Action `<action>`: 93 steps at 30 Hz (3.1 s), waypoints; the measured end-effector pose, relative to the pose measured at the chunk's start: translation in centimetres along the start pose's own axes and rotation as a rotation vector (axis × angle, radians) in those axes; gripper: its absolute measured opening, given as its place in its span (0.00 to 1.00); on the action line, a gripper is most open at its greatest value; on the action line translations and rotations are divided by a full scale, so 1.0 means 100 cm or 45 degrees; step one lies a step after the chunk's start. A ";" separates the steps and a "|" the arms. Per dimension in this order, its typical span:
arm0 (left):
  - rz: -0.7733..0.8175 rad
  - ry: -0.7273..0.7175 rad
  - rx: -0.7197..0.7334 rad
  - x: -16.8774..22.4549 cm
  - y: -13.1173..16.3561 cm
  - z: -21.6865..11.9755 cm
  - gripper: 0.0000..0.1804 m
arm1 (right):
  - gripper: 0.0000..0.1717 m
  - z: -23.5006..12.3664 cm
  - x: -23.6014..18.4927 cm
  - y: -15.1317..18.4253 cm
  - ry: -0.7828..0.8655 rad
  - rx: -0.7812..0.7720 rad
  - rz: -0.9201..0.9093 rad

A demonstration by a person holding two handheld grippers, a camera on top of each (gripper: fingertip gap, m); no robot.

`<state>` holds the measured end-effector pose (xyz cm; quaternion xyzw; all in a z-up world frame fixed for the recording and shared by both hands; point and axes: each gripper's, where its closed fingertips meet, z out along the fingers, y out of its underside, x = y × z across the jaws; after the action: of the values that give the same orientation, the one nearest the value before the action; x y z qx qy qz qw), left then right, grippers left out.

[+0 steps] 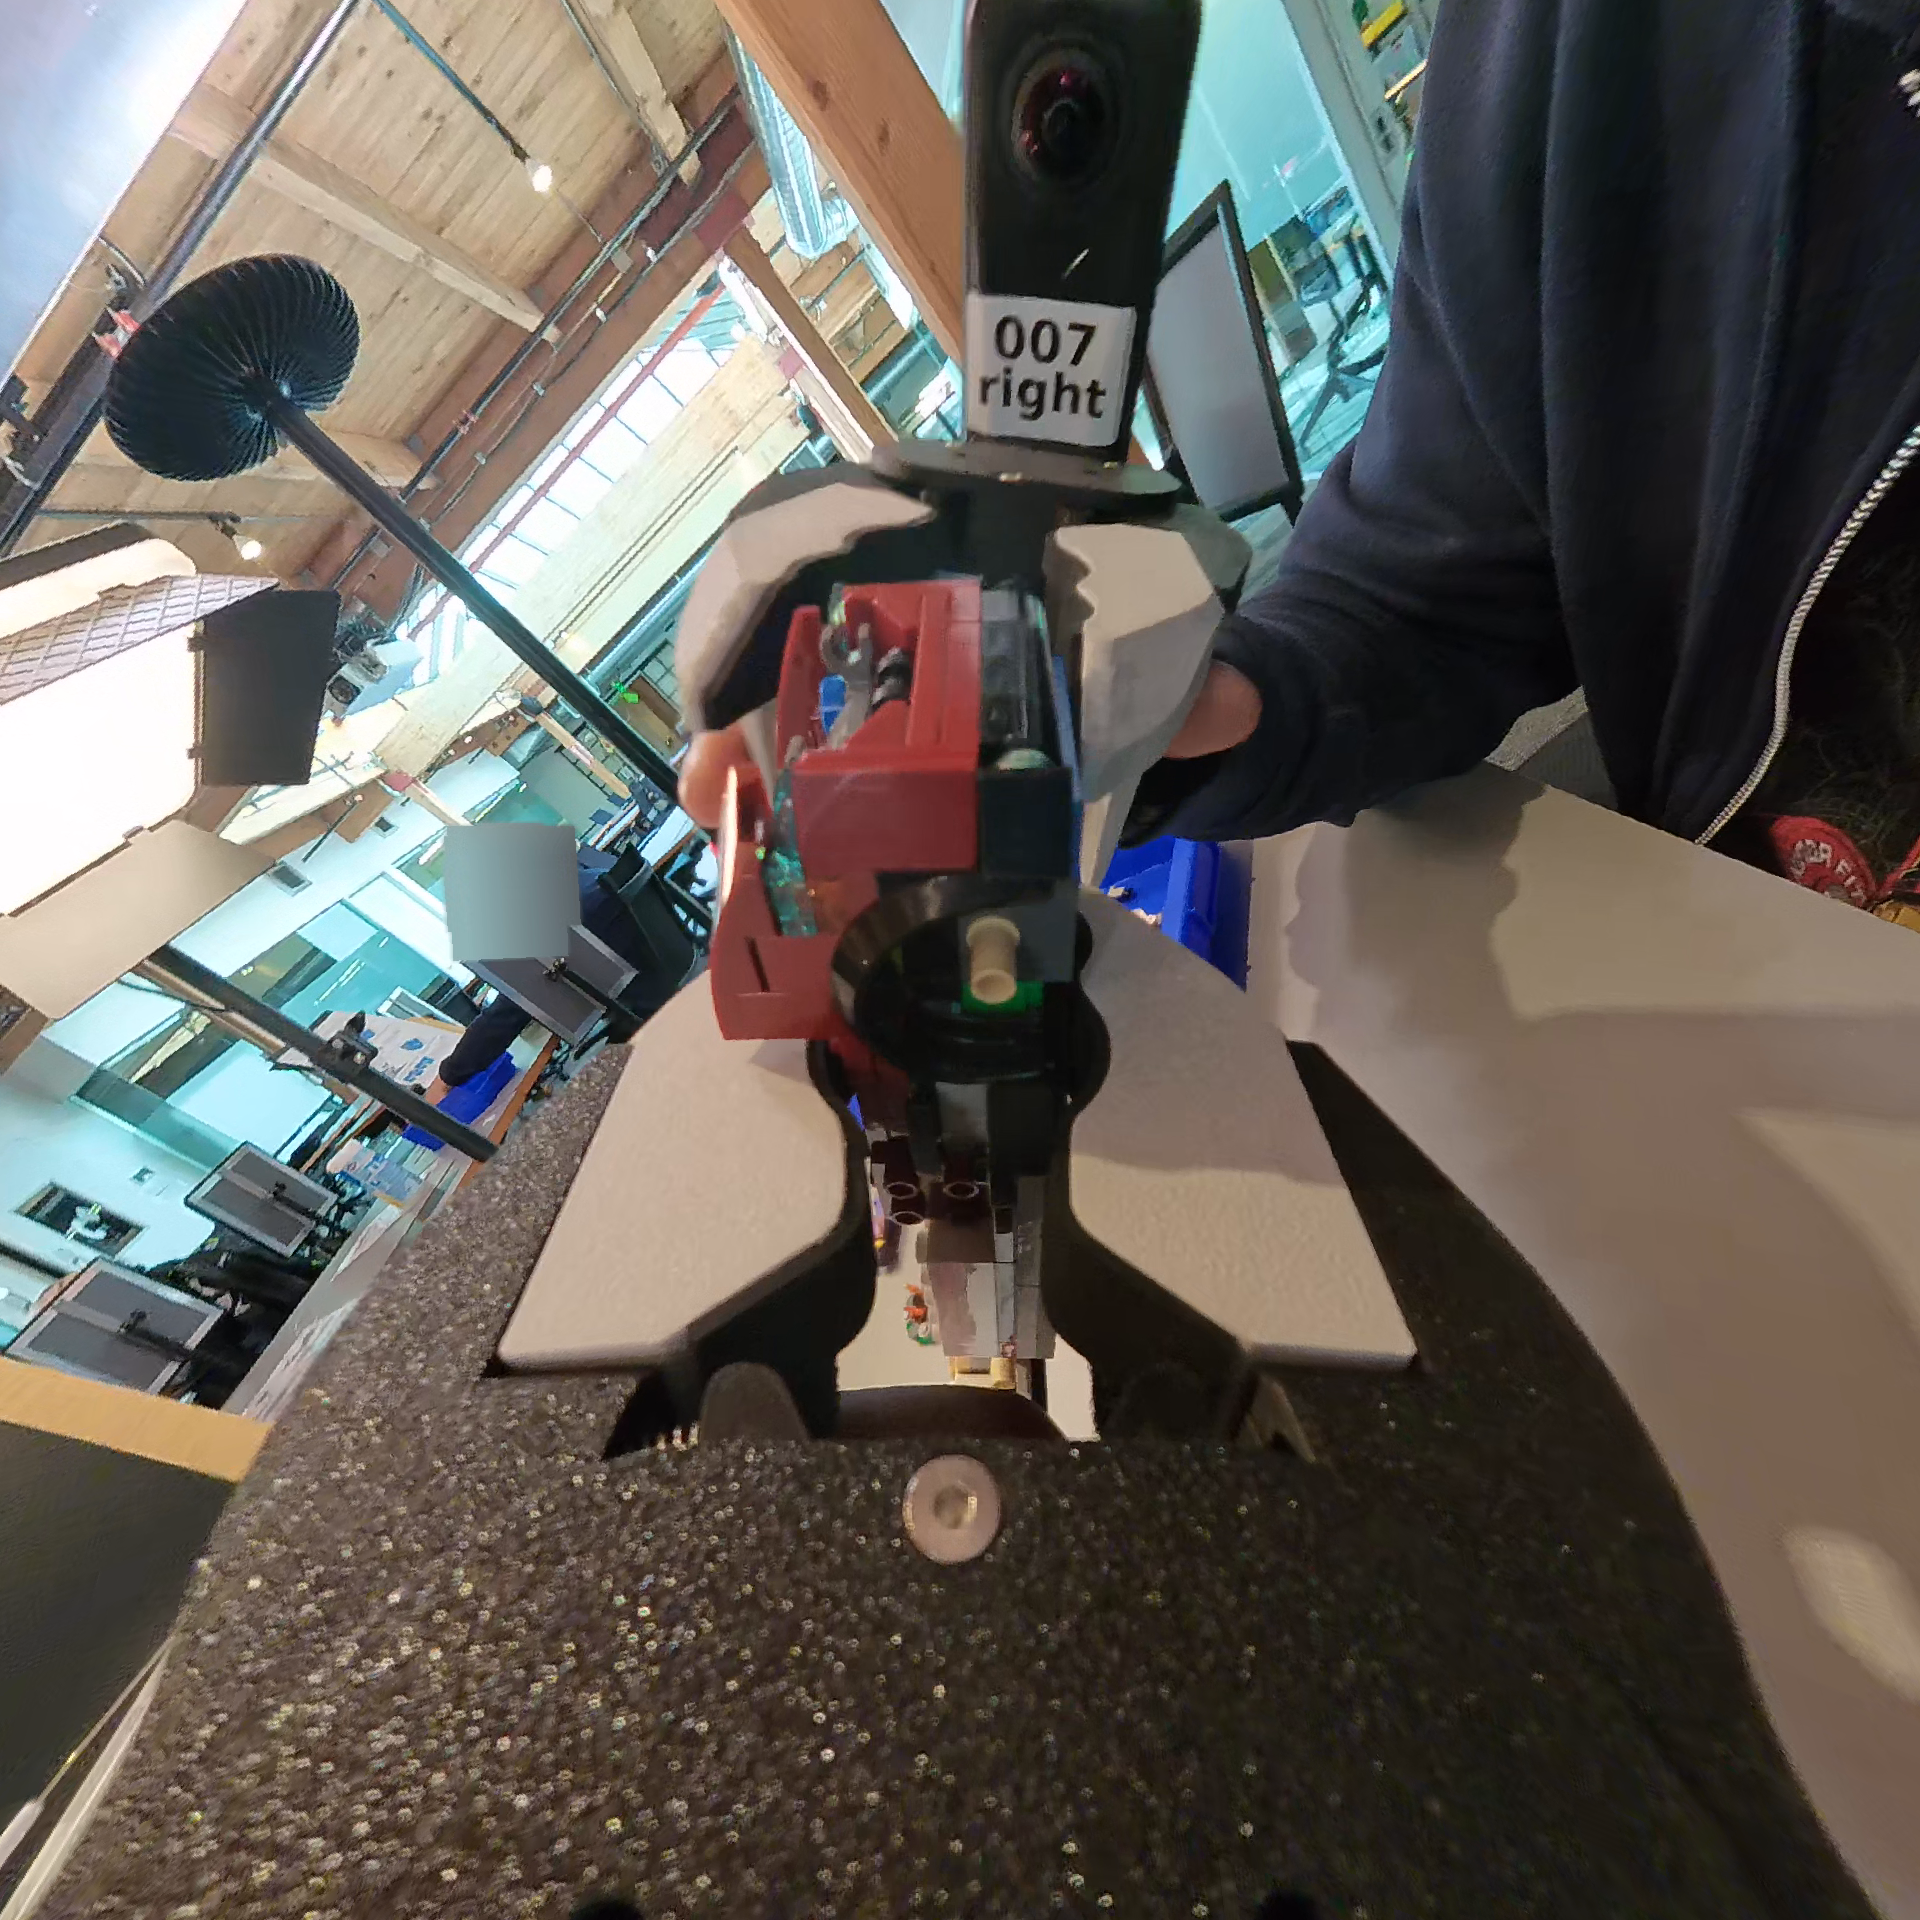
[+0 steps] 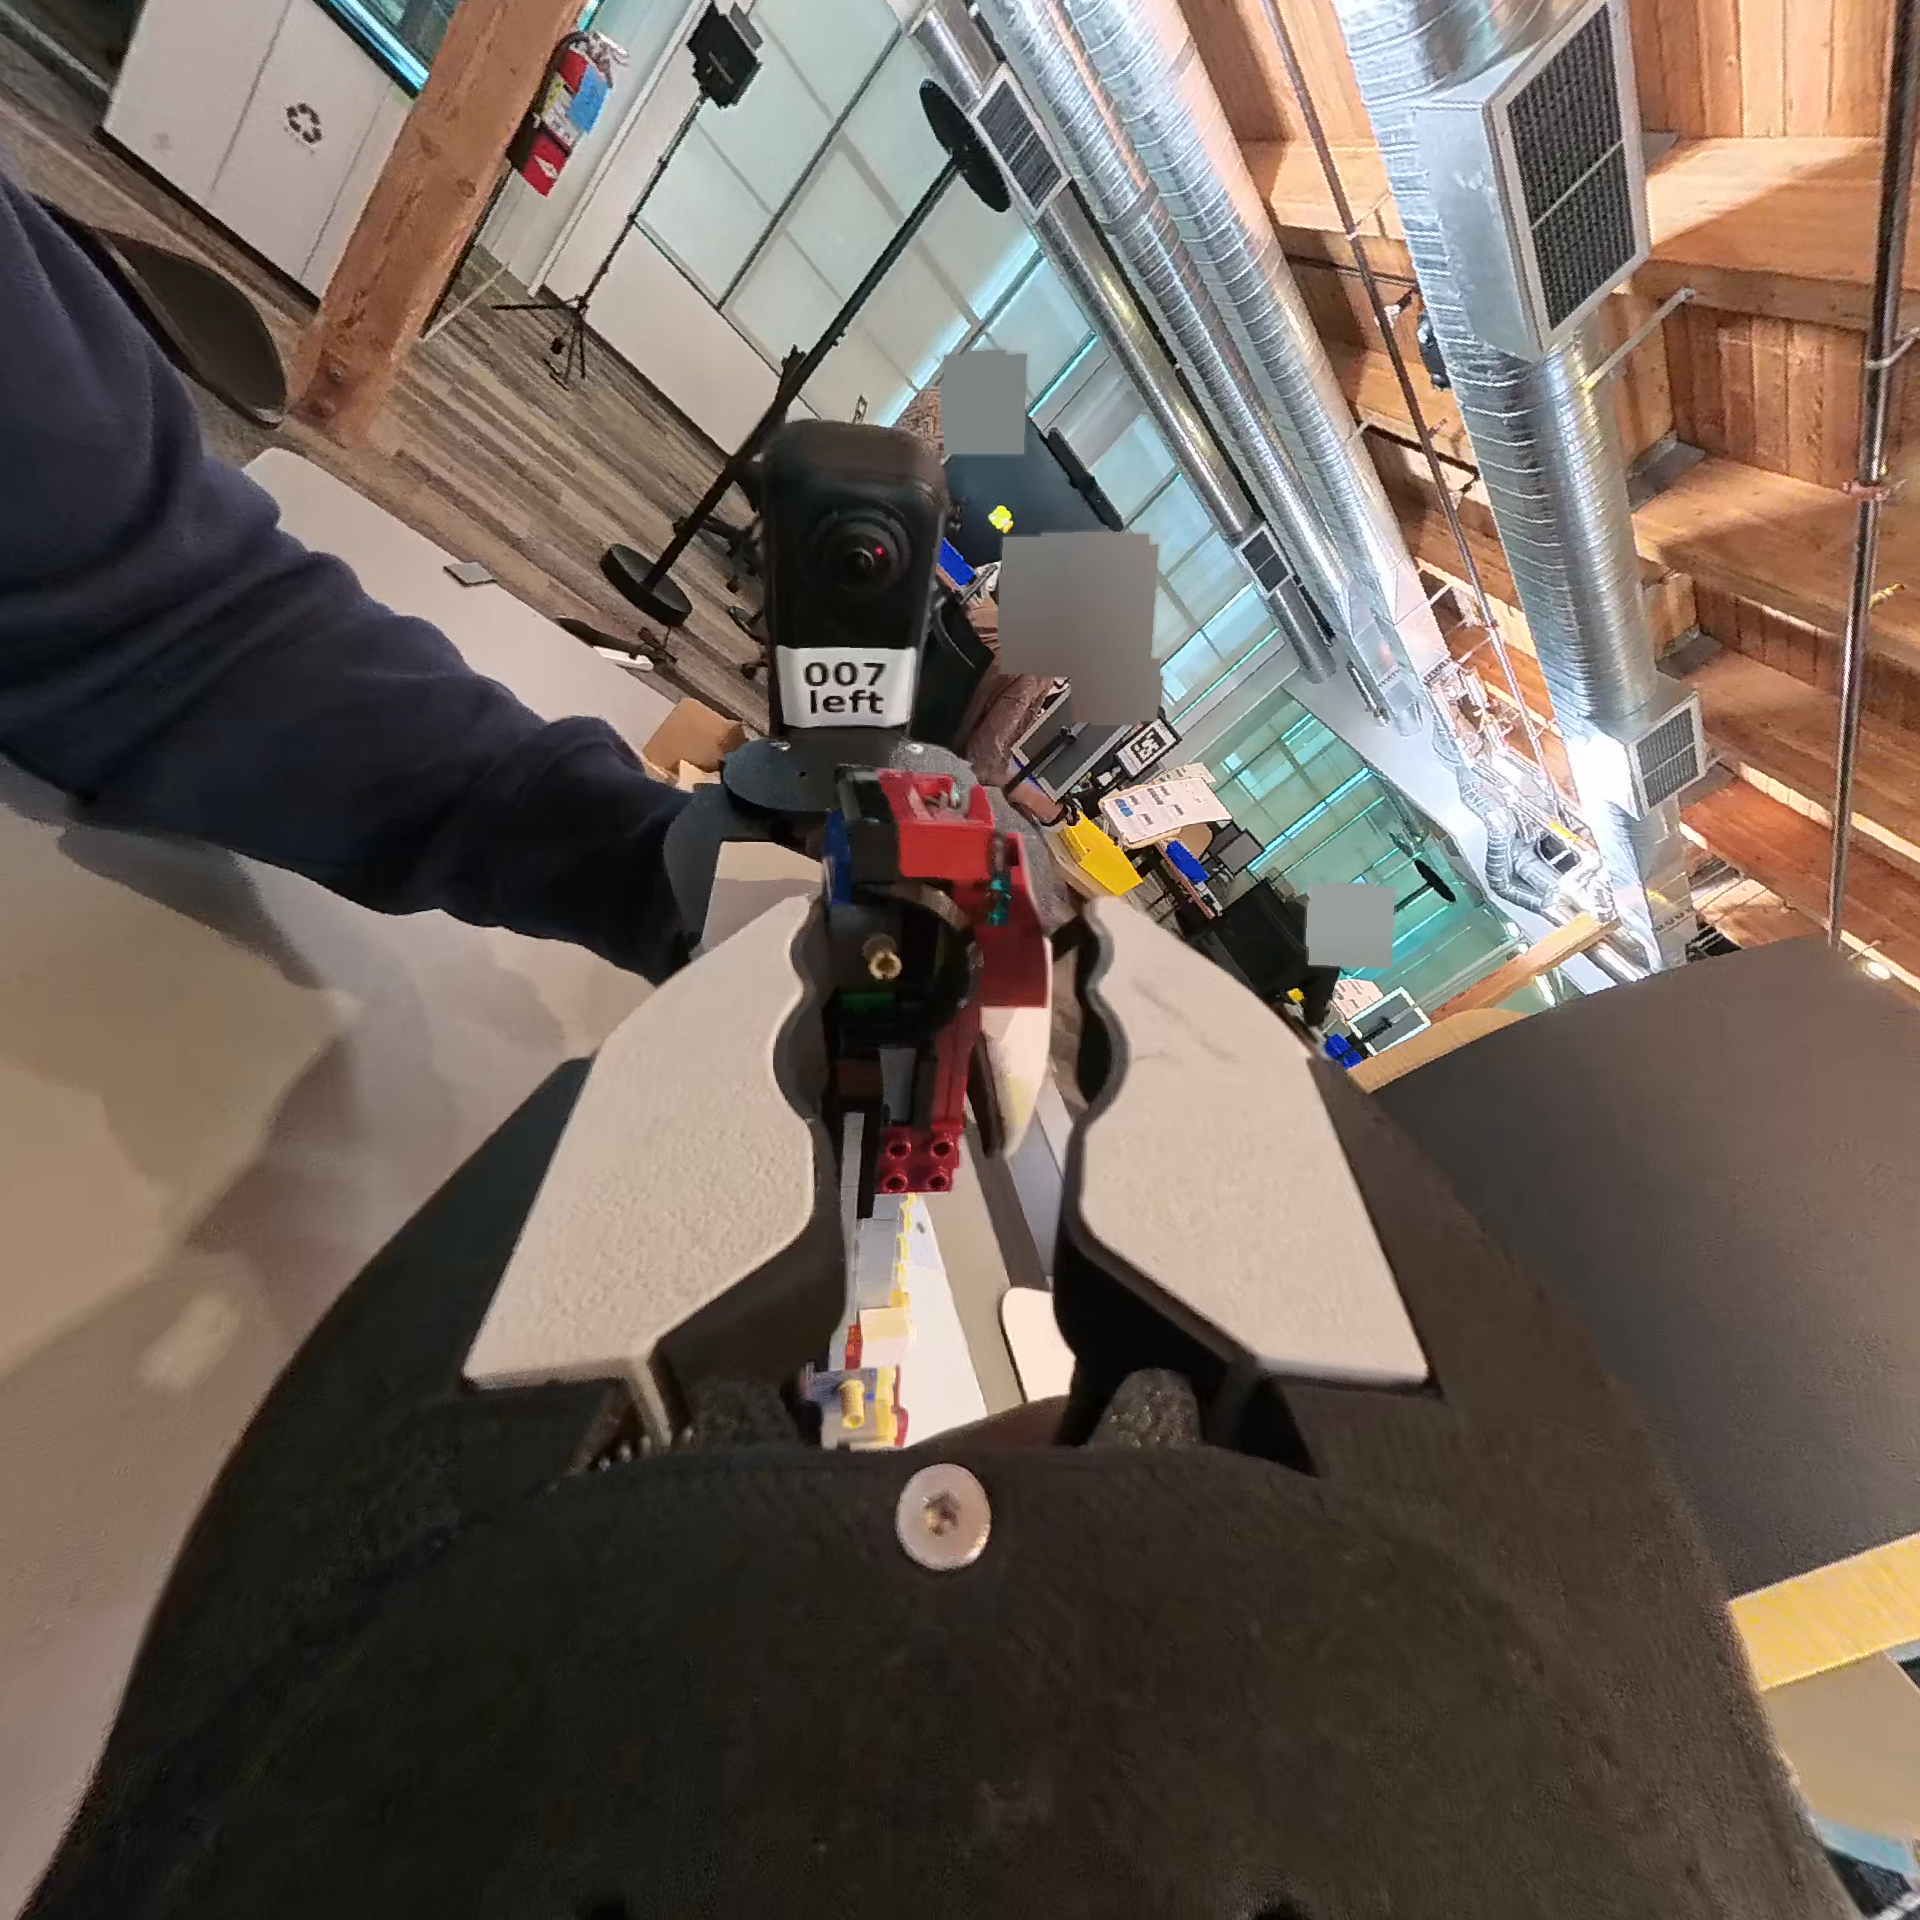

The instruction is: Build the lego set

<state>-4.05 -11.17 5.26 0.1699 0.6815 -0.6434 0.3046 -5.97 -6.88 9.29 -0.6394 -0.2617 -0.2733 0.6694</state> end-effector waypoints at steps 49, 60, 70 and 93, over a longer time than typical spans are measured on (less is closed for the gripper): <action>-0.006 0.067 -0.043 0.011 0.005 0.007 0.19 | 0.24 -0.003 -0.013 0.007 -0.131 -0.032 -0.082; 0.000 0.044 -0.023 0.009 0.001 0.007 0.19 | 0.25 -0.002 -0.011 0.006 -0.116 -0.034 -0.033; 0.037 0.042 -0.024 0.009 -0.006 0.006 0.19 | 0.25 -0.002 -0.012 0.005 -0.128 -0.051 0.005; 0.047 0.040 -0.041 0.008 -0.005 0.007 0.19 | 0.27 -0.003 -0.011 -0.001 -0.069 -0.028 -0.112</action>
<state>-4.83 -12.02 5.21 0.1875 0.6934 -0.6237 0.3082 -6.84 -7.12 8.57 -0.6417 -0.3046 -0.2879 0.6423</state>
